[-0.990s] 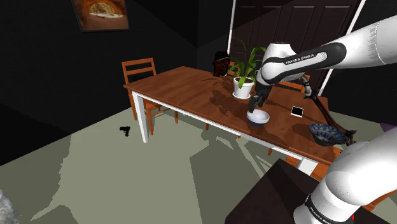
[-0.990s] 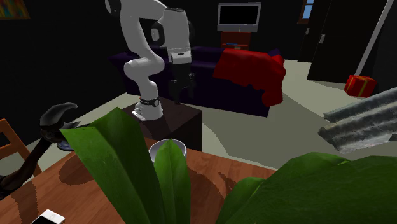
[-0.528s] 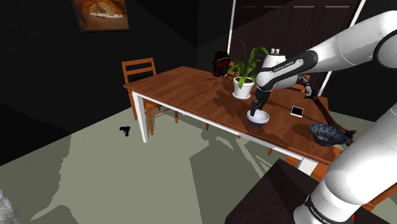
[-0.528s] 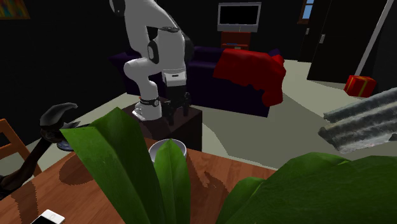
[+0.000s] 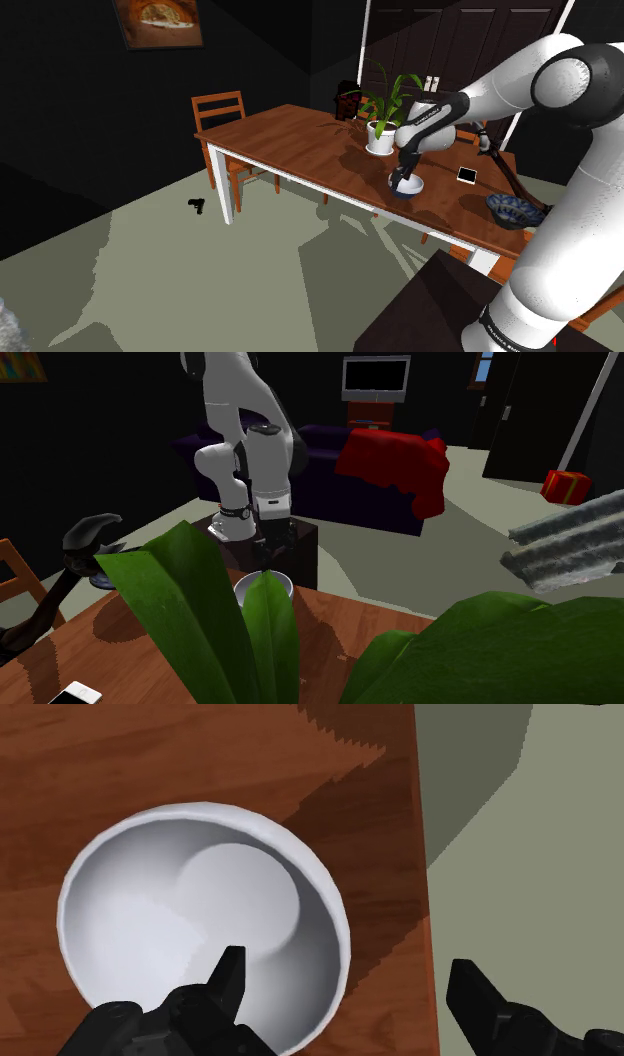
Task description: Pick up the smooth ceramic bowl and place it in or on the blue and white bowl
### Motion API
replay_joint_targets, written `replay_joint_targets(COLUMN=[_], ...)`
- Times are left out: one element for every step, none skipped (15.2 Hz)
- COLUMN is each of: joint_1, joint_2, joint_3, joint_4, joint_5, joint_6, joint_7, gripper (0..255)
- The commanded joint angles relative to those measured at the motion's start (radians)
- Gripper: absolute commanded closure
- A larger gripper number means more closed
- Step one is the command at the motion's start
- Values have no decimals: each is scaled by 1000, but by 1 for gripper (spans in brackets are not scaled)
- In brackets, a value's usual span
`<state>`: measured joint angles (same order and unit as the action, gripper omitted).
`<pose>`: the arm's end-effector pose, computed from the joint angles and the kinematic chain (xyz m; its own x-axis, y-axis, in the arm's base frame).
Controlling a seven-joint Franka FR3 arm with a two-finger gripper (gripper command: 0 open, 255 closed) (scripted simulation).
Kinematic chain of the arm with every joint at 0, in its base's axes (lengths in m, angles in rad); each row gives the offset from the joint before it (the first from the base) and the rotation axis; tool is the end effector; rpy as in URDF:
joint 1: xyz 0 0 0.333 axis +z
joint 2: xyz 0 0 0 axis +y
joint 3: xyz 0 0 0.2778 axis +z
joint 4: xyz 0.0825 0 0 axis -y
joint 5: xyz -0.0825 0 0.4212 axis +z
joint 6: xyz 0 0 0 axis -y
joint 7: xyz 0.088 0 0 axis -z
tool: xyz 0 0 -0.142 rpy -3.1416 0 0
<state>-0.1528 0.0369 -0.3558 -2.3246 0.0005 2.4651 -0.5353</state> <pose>0.4799 -0.2688 0.2353 0.9960 0.0299 0.0845 0.0244 -0.9976 0.0647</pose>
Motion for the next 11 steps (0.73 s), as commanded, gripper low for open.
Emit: replay_joint_targets(joint_1=[-2,-2,-3,-3,-3,-3,-3,-3,-3,-3,-3], joint_2=[26,37,44,44,44,44,44,44,44,44,44], joint_3=[0,1,2,2,2,2,2,2,2,2,2], joint_4=[-1,-3,-4,-4,-4,-4,-4,-4,-4,-4,-4], joint_5=[14,21,25,25,25,25,25,25,25,25,25], joint_6=[26,38,46,46,46,46,46,46,46,45,45], joint_7=[-12,-17,-20,-19,-20,-20,-20,-20,-20,-19,-19], gripper=[0,0,0,0,0,0,0,0,0,0,0])
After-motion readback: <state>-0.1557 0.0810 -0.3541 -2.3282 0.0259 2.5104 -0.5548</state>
